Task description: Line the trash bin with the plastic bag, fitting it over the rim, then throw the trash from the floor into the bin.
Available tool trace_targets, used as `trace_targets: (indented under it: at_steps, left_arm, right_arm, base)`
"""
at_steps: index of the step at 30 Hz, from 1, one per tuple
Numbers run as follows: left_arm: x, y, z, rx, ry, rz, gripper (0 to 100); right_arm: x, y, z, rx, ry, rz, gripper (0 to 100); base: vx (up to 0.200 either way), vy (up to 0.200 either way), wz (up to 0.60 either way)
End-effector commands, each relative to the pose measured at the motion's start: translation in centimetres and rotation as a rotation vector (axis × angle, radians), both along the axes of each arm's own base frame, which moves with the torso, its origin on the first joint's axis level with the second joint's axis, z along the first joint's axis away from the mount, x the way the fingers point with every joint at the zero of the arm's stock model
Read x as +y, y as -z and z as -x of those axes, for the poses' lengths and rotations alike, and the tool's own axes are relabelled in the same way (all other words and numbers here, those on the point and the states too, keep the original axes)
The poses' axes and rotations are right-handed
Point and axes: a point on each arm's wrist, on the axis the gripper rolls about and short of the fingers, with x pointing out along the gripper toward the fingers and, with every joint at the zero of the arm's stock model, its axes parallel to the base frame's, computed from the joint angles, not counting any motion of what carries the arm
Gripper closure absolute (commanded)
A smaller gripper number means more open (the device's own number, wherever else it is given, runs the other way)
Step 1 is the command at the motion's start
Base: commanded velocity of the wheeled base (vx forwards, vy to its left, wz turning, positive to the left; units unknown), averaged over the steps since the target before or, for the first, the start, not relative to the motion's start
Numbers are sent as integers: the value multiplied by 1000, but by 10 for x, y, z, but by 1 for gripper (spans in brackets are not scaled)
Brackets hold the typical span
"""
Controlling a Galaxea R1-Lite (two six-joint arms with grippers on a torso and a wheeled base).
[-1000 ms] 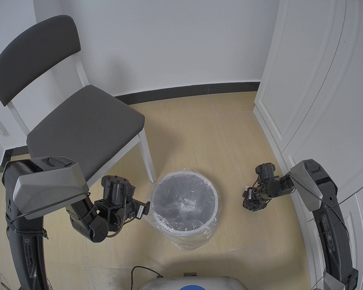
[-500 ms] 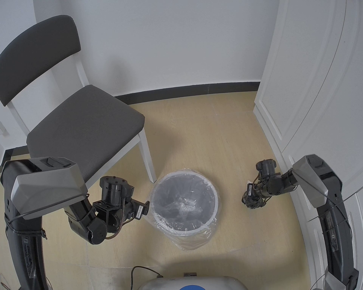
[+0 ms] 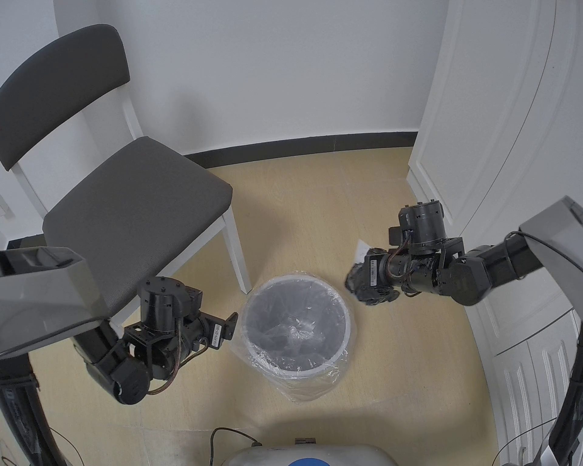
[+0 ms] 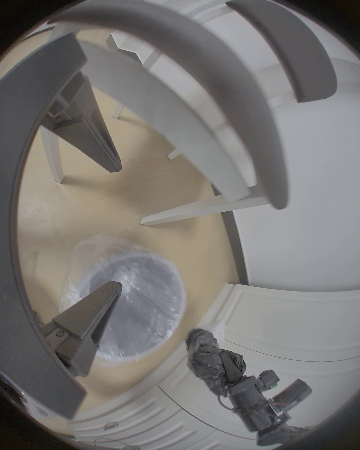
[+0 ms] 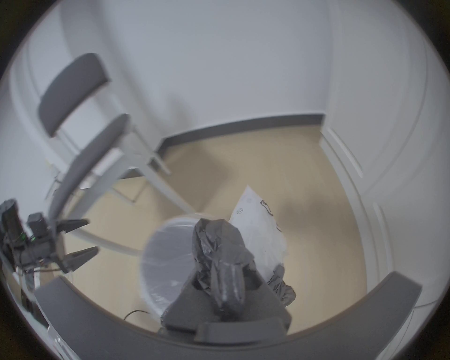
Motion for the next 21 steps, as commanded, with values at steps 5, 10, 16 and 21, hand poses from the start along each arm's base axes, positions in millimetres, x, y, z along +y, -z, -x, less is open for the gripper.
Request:
trace_targets:
  at_steps: [5, 10, 16, 21]
  left_arm:
    - [9, -74, 69, -193, 87, 140, 0]
    - [14, -87, 79, -235, 89, 163, 0]
    - [23, -98, 96, -265, 85, 199, 0]
    - [27, -104, 103, -287, 87, 211, 0]
  right_arm:
    - [68, -37, 100, -154, -306, -8, 100]
    - [85, -13, 95, -110, -334, 27, 100]
    - [101, 31, 69, -43, -322, 67, 100]
    - [110, 52, 56, -16, -322, 81, 100]
  base:
    - [0, 0, 0]
    - [0, 0, 0]
    - [0, 0, 0]
    - [0, 0, 0]
